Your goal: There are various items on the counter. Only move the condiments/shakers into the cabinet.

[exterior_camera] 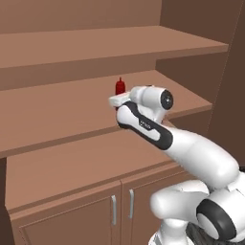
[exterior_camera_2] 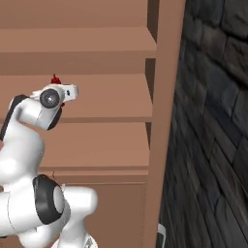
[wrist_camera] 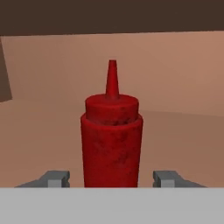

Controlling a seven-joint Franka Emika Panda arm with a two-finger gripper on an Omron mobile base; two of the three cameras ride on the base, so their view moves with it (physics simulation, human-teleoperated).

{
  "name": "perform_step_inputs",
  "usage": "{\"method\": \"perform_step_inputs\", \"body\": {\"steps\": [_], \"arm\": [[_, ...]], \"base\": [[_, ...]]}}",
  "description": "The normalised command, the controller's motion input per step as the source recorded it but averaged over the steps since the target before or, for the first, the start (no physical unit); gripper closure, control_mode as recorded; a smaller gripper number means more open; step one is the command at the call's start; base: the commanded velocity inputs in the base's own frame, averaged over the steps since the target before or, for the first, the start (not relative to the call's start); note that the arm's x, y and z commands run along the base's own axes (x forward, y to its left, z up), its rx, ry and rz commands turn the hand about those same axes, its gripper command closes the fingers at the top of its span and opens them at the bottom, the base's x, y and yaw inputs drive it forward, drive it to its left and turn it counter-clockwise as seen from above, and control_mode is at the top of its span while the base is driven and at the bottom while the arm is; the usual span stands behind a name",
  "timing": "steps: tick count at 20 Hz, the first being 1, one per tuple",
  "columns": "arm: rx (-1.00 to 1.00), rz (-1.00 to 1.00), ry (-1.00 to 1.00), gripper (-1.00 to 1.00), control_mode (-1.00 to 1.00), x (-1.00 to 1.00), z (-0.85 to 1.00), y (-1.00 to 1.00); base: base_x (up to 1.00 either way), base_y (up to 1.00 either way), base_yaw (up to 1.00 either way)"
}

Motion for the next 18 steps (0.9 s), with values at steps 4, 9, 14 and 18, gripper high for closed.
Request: {"method": "perform_step_inputs", "body": {"steps": [4,9,14,18], "arm": [[0.00,-0.05,-0.02,-1.00,-1.00,-1.00,-0.05,-0.23],[0.07,-0.20,-0.02,-1.00,-1.00,-1.00,0.10,-0.56],[0.22,-0.37,0.02,-1.00,-1.00,-1.00,0.76,-0.61],[0.14,-0.41,0.25,-1.00,-1.00,-1.00,0.59,-0.56]], "base": [[0.00,0.00,0.00],[0.00,0.00,0.00],[0.00,0.00,0.00],[0.00,0.00,0.00]]}}
